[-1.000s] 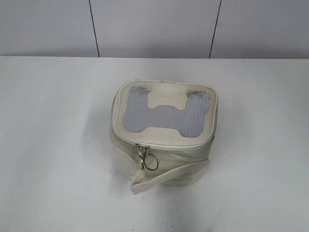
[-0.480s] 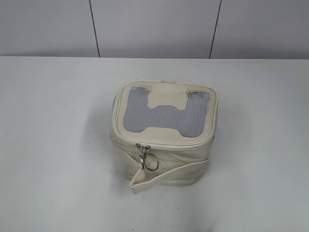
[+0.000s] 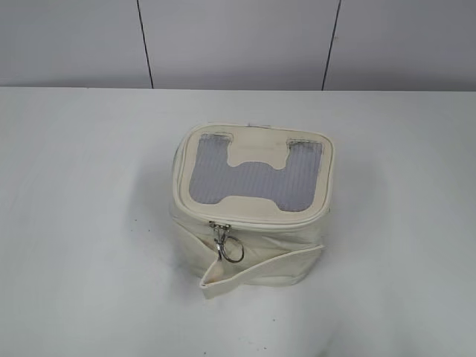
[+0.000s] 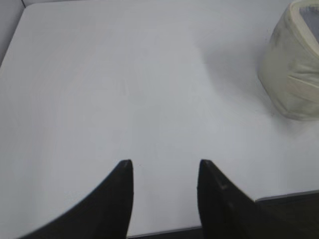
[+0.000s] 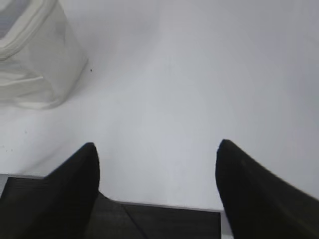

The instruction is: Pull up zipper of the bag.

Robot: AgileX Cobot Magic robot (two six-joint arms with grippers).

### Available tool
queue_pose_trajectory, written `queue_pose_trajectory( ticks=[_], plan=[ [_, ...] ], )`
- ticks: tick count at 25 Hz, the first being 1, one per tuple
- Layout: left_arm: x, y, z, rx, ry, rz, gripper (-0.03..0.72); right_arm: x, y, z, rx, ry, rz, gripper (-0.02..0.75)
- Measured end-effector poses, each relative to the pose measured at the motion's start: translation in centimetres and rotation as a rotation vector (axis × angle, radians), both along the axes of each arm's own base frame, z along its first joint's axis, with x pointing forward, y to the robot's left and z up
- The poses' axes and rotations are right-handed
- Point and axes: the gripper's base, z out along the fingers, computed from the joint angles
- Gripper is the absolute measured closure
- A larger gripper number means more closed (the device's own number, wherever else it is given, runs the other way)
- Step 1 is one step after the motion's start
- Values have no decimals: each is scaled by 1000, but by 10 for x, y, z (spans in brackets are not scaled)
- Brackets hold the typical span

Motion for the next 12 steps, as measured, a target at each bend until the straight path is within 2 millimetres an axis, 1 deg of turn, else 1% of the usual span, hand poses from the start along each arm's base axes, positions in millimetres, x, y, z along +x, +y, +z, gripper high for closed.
queue_pose_trajectory(
  ticks=[3, 7, 12],
  plan=[
    [5, -4, 1, -5, -52, -38, 356, -10, -1, -11, 14, -76, 3, 173],
    [12, -6, 0, -11, -104, -62, 356, -4, 0, -14, -14, -120, 34, 173],
    [13, -7, 0, -9, -110, -67, 356, 3, 1, -16, -36, -130, 49, 173]
  ],
)
